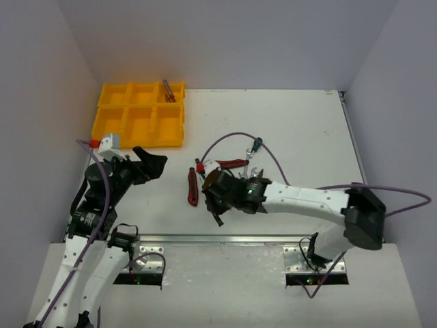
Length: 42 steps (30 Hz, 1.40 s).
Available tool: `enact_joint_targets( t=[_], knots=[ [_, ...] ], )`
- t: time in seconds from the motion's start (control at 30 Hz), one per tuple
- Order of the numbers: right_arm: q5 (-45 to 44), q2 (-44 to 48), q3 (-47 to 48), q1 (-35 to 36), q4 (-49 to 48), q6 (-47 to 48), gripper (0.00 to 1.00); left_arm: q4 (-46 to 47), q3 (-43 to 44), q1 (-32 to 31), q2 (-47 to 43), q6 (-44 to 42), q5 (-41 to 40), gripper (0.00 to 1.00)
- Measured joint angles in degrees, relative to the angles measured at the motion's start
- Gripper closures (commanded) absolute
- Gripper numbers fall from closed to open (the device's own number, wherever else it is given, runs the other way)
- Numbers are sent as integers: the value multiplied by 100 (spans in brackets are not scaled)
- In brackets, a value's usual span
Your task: Sort the tools into containers
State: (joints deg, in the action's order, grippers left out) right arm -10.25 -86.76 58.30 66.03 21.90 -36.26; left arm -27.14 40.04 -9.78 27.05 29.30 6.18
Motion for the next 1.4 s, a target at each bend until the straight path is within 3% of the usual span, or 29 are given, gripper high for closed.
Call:
enact_joint_targets(
  t=[0.1, 0.23, 0.37, 0.43, 0.5, 0.57, 0.7, 0.87, 0.97, 1.03, 1.13, 1.17, 1.2, 1.23, 1.3, 1.4],
  knots=[
    [288, 1241, -578, -585, -497, 68, 100, 909, -733, 0, -210, 501, 1114, 0],
    [757, 2514, -1382, -980, -1134, 194, 100, 3273, -1697, -30, -118, 1569, 2677, 0],
    [1521, 3070, -1720, -992, -1606, 325, 100, 4946, -2071, -345, 469, 2259, 3418, 6],
    [1784, 3109, -1726, -992, -1813, 353, 100, 5399, -2081, -679, 777, 2322, 3514, 15],
    [1957, 3118, -1726, -992, -1976, 367, 100, 5691, -2063, -999, 1057, 2323, 3531, 30],
    [2105, 3121, -1725, -993, -2081, 375, 100, 5868, -2052, -1211, 1321, 2294, 3514, 38],
    [2304, 3095, -1723, -992, -2221, 374, 100, 6070, -2044, -1399, 1754, 2248, 3457, 43],
    [2390, 2897, -1669, -994, -2275, 372, 100, 6263, -1929, -1585, 1994, 2224, 3411, 82],
    [2427, 2768, -1606, -994, -2276, 368, 100, 6384, -1801, -1678, 2090, 2211, 3402, 94],
    [2445, 2693, -1554, -994, -2293, 363, 100, 6449, -1735, -1725, 2145, 2198, 3390, 100],
    [2403, 2657, -1530, -1002, -2315, 314, 99, 6477, -1703, -1794, 2188, 2146, 3350, 100],
    [2382, 2657, -1530, -1011, -2311, 294, 94, 6471, -1698, -1810, 2194, 2117, 3318, 100],
    [2348, 2657, -1530, -1019, -2310, 263, 81, 6432, -1685, -1821, 2199, 2072, 3261, 100],
    [2300, 2657, -1530, -1039, -2307, 225, 49, 6364, -1663, -1831, 2199, 2032, 3184, 100],
    [2159, 2657, -1530, -1074, -2309, 164, 7, 6153, -1575, -1839, 2206, 1938, 3035, 100],
    [1800, 2659, -1530, -1133, -2247, 53, 1, 5543, -1275, -1876, 2263, 1732, 2672, 100]
  ],
)
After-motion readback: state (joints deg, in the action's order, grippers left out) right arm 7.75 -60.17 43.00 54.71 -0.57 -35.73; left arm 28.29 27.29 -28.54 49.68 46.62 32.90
